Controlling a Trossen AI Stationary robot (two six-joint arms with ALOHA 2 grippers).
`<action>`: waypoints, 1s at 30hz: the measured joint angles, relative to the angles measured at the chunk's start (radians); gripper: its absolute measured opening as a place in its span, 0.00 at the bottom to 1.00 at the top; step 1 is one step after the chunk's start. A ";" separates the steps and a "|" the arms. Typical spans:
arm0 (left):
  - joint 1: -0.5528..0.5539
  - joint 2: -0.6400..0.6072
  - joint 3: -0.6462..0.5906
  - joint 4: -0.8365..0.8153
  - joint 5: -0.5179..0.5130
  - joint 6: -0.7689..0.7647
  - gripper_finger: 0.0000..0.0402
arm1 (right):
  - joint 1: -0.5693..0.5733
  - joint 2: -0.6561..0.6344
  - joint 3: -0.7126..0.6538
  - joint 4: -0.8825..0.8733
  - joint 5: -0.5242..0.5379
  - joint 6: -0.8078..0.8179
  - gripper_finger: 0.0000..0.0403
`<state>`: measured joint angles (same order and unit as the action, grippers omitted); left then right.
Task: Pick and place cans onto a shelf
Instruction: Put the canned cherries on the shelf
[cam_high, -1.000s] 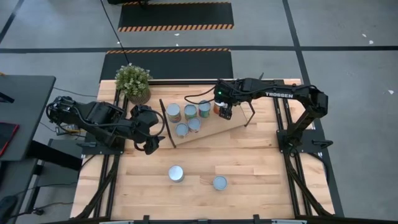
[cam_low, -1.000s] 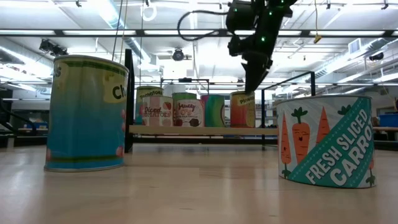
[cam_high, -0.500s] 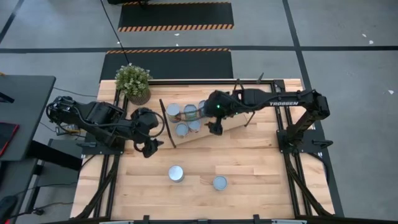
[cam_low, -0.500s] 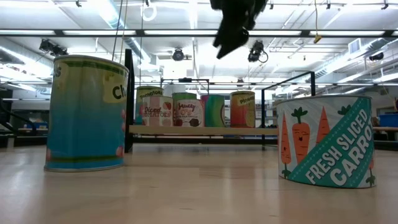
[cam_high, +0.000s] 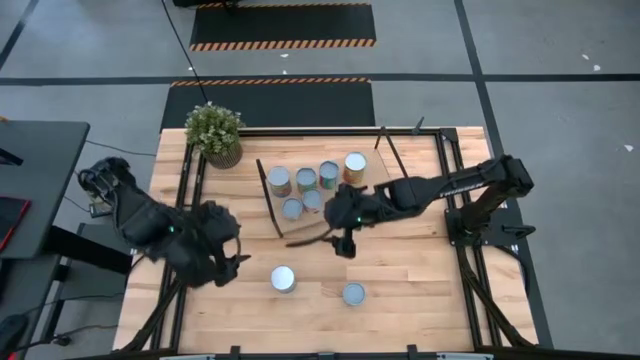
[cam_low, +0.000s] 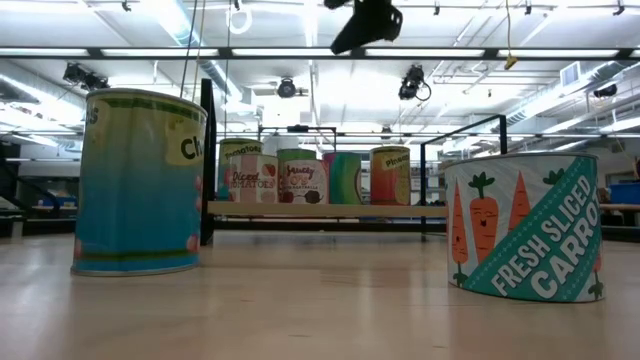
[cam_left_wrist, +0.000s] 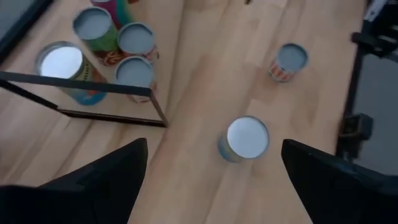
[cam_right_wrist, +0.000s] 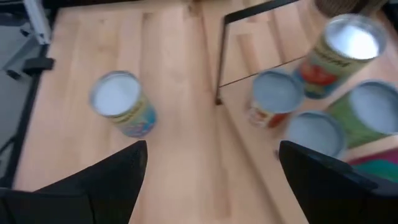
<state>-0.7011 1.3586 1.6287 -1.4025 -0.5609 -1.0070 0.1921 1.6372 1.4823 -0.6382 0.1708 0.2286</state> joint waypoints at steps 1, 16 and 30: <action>-0.018 0.014 0.000 -0.010 -0.023 -0.020 0.93 | 0.014 0.001 0.000 0.001 0.000 0.013 0.92; -0.145 0.236 -0.009 -0.052 0.021 -0.054 0.93 | 0.171 0.117 -0.001 0.177 0.027 0.120 0.92; -0.180 0.135 -0.546 0.478 0.206 -0.183 0.93 | 0.186 0.147 -0.001 0.294 0.027 0.155 0.92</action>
<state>-0.8810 1.4941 1.0822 -0.9245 -0.3550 -1.1901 0.3779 1.7840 1.4815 -0.3447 0.1978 0.3832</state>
